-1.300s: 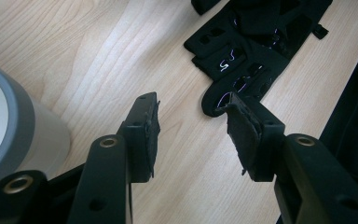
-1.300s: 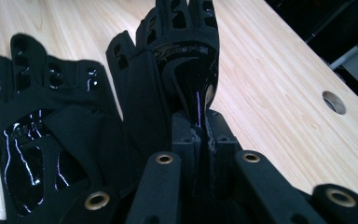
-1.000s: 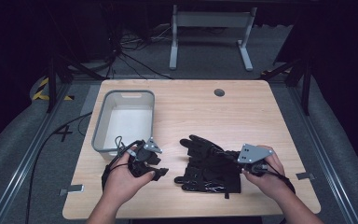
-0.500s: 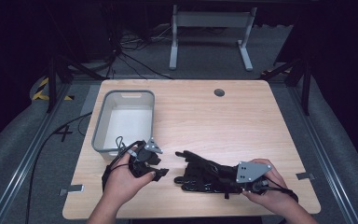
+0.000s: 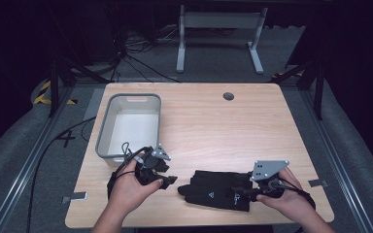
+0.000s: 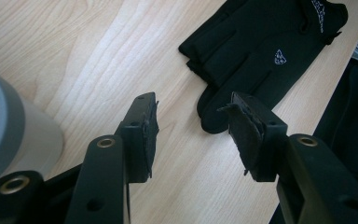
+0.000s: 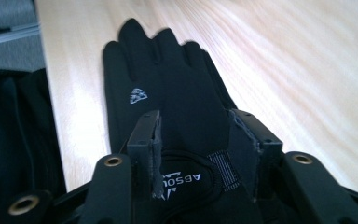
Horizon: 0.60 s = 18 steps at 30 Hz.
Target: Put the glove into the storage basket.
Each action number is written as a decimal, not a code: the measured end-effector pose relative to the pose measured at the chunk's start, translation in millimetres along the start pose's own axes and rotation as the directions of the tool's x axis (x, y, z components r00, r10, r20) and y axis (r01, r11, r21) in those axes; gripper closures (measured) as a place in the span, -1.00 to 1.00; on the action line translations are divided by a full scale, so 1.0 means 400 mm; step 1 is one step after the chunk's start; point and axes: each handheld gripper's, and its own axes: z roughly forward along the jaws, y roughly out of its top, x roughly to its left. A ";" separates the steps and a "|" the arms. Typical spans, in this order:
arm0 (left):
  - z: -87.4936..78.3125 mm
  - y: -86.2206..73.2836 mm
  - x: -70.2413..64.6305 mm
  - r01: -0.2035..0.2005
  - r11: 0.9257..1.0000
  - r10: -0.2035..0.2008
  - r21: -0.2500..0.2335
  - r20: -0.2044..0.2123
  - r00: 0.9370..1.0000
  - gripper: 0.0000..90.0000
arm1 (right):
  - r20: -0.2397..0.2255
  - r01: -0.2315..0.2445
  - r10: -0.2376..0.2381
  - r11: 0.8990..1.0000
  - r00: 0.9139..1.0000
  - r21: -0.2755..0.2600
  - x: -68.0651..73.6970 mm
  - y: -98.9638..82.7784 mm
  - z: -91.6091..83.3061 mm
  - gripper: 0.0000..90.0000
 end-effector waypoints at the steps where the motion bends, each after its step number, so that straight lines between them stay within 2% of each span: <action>1: 0.002 0.001 -0.001 -0.003 1.000 0.003 0.004 0.003 1.000 0.17 | -0.005 -0.014 0.014 1.000 1.000 0.012 -0.004 -0.002 0.011 0.25; 4: 0.004 0.000 -0.002 -0.002 1.000 0.002 0.007 0.002 1.000 0.17 | -0.047 -0.032 0.034 0.998 0.998 0.058 -0.001 -0.002 0.056 0.24; 6: 0.003 -0.001 -0.001 0.000 1.000 0.000 0.005 0.001 1.000 0.17 | -0.059 -0.012 0.018 0.994 0.998 0.106 0.000 -0.002 0.095 0.19; 7: 0.002 -0.002 0.000 0.001 1.000 -0.001 0.006 0.000 1.000 0.17 | -0.059 -0.012 0.018 0.994 0.998 0.106 0.000 -0.002 0.095 0.19; 10: 0.001 -0.004 0.002 0.002 1.000 -0.002 0.005 0.000 1.000 0.17 | -0.080 0.007 0.007 0.986 0.997 0.169 0.002 -0.007 0.130 0.05; 12: 0.001 -0.005 0.003 0.004 1.000 -0.004 0.005 0.000 1.000 0.17 | -0.089 0.028 -0.013 0.986 0.996 0.167 0.007 -0.009 0.142 -0.02; 13: 0.002 -0.006 0.003 0.005 1.000 -0.005 0.005 -0.001 1.000 0.17 | -0.086 0.035 -0.020 0.985 0.996 0.170 0.009 -0.008 0.144 0.10; 14: 0.002 -0.006 0.002 0.005 1.000 -0.005 0.006 -0.001 1.000 0.17 | -0.086 0.035 -0.020 0.985 0.996 0.170 0.009 -0.008 0.144 0.10; 15: 0.002 -0.006 0.002 0.004 1.000 -0.004 0.007 -0.001 1.000 0.17 | -0.071 0.043 -0.031 0.983 0.997 0.177 0.007 -0.006 0.143 0.28; 16: 0.003 -0.006 0.002 0.004 1.000 -0.004 0.008 -0.002 1.000 0.17 | -0.071 0.043 -0.031 0.983 0.997 0.177 0.007 -0.006 0.143 0.28; 18: 0.003 -0.006 0.001 0.003 1.000 -0.003 0.007 -0.005 1.000 0.17 | -0.065 0.056 -0.045 0.981 0.997 0.186 0.007 -0.003 0.143 0.41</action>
